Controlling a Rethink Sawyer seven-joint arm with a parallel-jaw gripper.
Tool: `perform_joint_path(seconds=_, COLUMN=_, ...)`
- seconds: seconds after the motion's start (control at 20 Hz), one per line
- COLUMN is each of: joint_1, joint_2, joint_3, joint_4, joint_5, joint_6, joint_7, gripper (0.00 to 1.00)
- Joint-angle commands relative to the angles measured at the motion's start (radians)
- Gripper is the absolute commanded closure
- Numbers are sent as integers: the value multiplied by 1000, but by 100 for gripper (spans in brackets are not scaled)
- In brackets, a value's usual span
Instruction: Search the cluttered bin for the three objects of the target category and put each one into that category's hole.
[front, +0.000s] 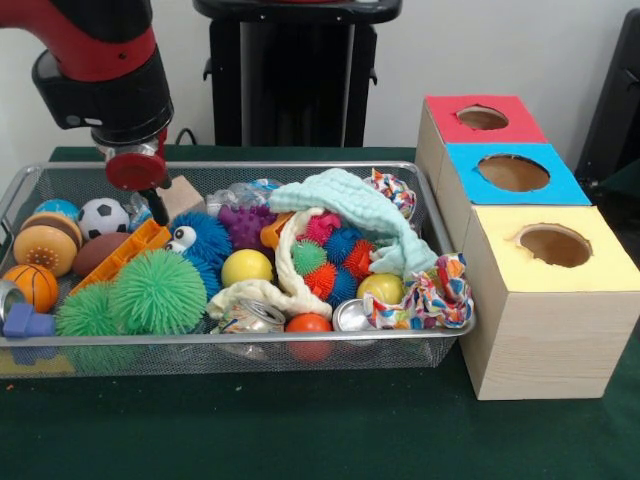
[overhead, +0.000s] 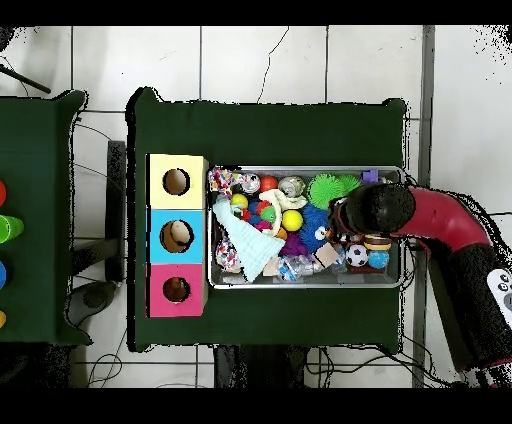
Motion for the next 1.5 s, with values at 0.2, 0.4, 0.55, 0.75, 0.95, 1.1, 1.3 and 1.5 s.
perform_joint_path(seconds=0.2, joint_1=-67, joint_2=69, joint_3=55, joint_4=76, joint_5=-30, joint_6=-104, joint_7=-26, gripper=0)
perform_joint_path(seconds=0.4, joint_1=-64, joint_2=91, joint_3=54, joint_4=66, joint_5=-31, joint_6=-114, joint_7=-4, gripper=0)
perform_joint_path(seconds=0.55, joint_1=-70, joint_2=76, joint_3=52, joint_4=104, joint_5=-46, joint_6=-131, joint_7=-4, gripper=0)
perform_joint_path(seconds=0.75, joint_1=-76, joint_2=48, joint_3=51, joint_4=164, joint_5=-41, joint_6=-157, joint_7=23, gripper=0)
perform_joint_path(seconds=0.95, joint_1=-72, joint_2=68, joint_3=38, joint_4=164, joint_5=-67, joint_6=-195, joint_7=23, gripper=0)
perform_joint_path(seconds=1.1, joint_1=-72, joint_2=72, joint_3=30, joint_4=170, joint_5=-83, joint_6=-215, joint_7=20, gripper=0)
perform_joint_path(seconds=1.3, joint_1=-80, joint_2=101, joint_3=29, joint_4=147, joint_5=-82, joint_6=-220, joint_7=13, gripper=0)
perform_joint_path(seconds=1.5, joint_1=-93, joint_2=141, joint_3=44, joint_4=114, joint_5=-57, joint_6=-216, joint_7=1, gripper=0)
